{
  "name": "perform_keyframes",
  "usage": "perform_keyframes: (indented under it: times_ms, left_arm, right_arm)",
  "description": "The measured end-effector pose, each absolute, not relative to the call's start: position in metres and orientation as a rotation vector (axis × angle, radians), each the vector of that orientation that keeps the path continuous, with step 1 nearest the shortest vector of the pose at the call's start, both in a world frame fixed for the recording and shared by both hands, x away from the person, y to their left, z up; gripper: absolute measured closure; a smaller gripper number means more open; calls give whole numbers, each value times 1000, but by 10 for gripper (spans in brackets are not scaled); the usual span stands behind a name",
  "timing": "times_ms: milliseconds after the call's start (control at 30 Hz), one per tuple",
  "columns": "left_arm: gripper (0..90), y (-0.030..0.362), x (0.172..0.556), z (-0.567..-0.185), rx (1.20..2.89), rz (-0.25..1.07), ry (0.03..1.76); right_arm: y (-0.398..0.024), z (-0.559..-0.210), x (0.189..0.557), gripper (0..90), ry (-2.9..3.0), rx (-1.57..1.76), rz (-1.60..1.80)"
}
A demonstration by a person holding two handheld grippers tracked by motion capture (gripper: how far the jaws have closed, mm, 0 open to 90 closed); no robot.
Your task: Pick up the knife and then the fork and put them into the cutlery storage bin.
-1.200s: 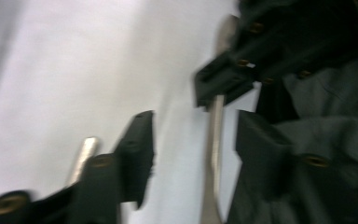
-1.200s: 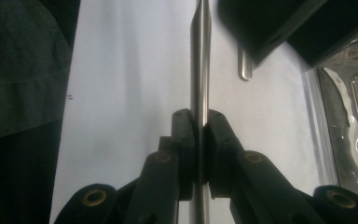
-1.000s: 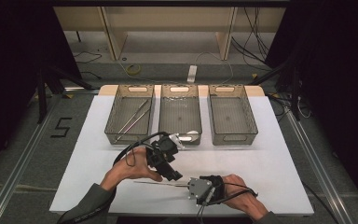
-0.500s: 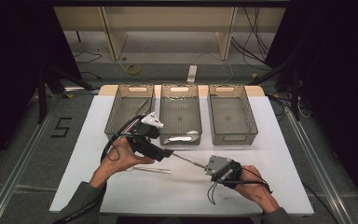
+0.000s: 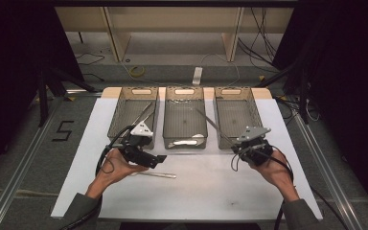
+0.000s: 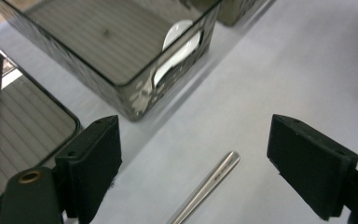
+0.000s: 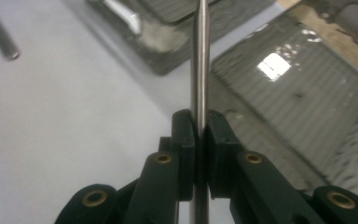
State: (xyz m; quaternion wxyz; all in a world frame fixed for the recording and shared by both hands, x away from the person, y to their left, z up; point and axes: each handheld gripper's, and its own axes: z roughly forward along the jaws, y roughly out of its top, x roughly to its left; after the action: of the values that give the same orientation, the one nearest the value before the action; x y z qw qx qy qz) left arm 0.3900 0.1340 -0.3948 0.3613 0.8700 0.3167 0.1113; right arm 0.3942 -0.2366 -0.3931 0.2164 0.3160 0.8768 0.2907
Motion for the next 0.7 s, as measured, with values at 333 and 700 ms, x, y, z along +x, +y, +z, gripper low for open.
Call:
perform_keyframes:
  times_ms: [333, 700]
  left_arm:
    - [171, 148, 386, -417, 2205, 322, 841]
    - [167, 158, 383, -424, 2189, 298, 852]
  right_arm:
    - [-250, -373, 440, 842, 2336, 1085, 819]
    - [-250, -383, 482, 841, 2305, 1257, 731]
